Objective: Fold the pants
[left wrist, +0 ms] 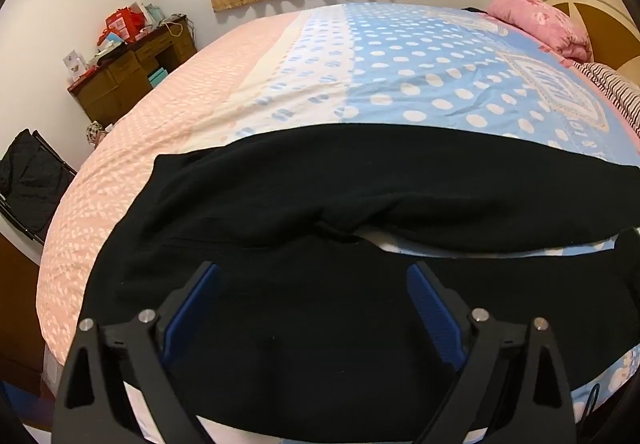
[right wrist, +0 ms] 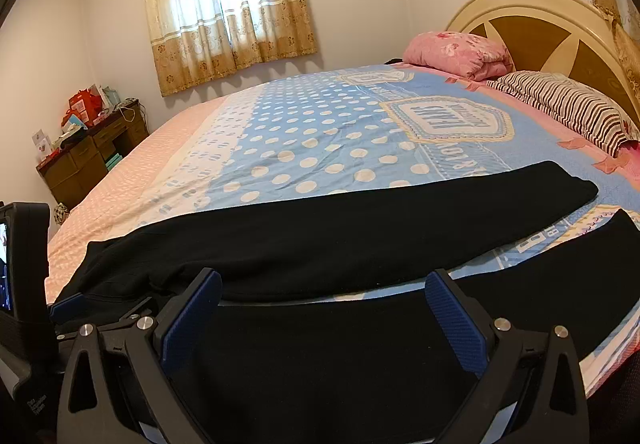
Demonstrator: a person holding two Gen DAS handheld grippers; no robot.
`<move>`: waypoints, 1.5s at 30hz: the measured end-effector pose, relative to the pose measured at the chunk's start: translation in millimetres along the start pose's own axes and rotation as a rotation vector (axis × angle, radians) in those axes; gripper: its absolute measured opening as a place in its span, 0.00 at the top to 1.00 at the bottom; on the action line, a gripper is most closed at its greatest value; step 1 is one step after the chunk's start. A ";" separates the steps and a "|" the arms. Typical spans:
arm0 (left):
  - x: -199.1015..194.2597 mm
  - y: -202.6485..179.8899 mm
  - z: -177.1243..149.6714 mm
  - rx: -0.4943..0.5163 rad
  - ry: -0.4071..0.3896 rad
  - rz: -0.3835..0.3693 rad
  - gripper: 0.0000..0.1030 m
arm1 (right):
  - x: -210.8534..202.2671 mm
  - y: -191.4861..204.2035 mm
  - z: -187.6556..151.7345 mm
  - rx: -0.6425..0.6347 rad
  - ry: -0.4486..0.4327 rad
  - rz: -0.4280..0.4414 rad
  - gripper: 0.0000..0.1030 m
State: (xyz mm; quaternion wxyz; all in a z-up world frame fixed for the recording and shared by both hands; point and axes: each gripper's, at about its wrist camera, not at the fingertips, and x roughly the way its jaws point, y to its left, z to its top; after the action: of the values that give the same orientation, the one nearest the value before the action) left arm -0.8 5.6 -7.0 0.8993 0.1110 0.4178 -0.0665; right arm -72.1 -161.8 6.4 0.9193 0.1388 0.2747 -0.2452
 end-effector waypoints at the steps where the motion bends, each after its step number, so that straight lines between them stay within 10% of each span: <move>1: 0.0 -1.0 0.2 0.001 -0.001 -0.001 0.07 | 0.1 0.4 -0.1 -0.001 0.000 0.000 0.01; 45: -2.4 -3.8 0.5 -0.006 0.016 -0.004 0.09 | 1.5 6.5 -4.9 0.014 0.016 -0.002 0.01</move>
State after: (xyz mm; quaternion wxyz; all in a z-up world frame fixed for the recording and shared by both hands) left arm -2.7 1.9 -5.4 0.8961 0.1081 0.4254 -0.0661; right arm -69.8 -155.1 2.4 0.9158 0.1470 0.2803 -0.2471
